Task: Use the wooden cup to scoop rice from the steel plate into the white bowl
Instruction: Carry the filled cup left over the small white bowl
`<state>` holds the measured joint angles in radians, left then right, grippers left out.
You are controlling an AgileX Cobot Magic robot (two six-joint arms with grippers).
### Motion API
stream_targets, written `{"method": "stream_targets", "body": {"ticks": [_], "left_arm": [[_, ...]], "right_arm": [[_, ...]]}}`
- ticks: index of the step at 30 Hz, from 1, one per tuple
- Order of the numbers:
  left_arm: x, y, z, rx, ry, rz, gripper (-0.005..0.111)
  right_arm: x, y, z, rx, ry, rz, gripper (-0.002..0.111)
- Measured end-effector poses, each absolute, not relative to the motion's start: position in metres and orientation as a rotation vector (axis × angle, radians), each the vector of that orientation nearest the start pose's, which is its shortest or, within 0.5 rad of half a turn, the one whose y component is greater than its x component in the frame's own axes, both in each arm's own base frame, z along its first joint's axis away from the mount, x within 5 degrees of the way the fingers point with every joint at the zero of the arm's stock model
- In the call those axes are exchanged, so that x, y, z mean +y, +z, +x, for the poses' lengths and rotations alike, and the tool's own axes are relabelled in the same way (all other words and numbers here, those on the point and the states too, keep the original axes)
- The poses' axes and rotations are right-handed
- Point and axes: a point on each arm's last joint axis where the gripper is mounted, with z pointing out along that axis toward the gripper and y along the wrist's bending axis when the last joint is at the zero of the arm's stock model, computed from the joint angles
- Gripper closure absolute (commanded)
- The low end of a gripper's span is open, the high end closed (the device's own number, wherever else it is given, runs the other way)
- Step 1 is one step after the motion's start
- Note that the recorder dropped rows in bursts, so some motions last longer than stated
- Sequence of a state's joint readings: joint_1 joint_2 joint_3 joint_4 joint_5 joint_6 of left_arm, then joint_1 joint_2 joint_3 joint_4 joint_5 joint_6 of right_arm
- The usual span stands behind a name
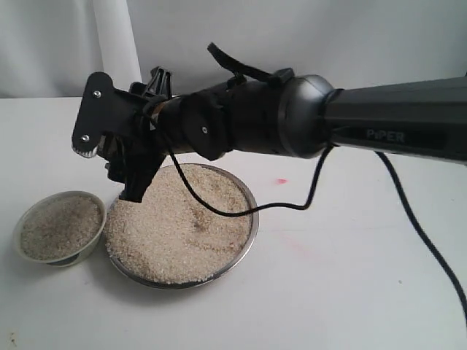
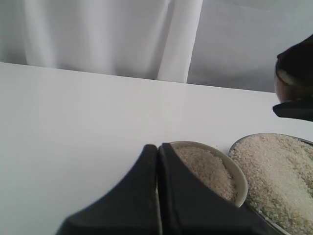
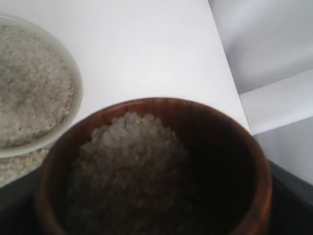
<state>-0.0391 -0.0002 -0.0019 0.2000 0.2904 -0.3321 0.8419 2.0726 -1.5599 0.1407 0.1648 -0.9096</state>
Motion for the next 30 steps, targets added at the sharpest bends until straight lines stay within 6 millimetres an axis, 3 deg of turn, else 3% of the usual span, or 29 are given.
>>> {"method": "stream_targets", "body": {"ticks": [5, 10, 16, 30], "left_arm": [[0.003, 0.188, 0.055, 1.762, -0.080, -0.131, 0.107], [0.003, 0.188, 0.055, 1.762, -0.080, -0.131, 0.107], [0.003, 0.188, 0.055, 1.762, -0.080, -0.131, 0.107], [0.003, 0.188, 0.055, 1.762, -0.080, -0.131, 0.107]], "right_arm": [[0.401, 0.206, 0.322, 1.420, 0.047, -1.689, 0.108], [0.421, 0.184, 0.315, 1.376, 0.007, -1.791, 0.108], [0.425, 0.168, 0.317, 1.349, -0.052, -1.845, 0.108], [0.433, 0.172, 0.309, 1.173, -0.279, -1.938, 0.108]]}}
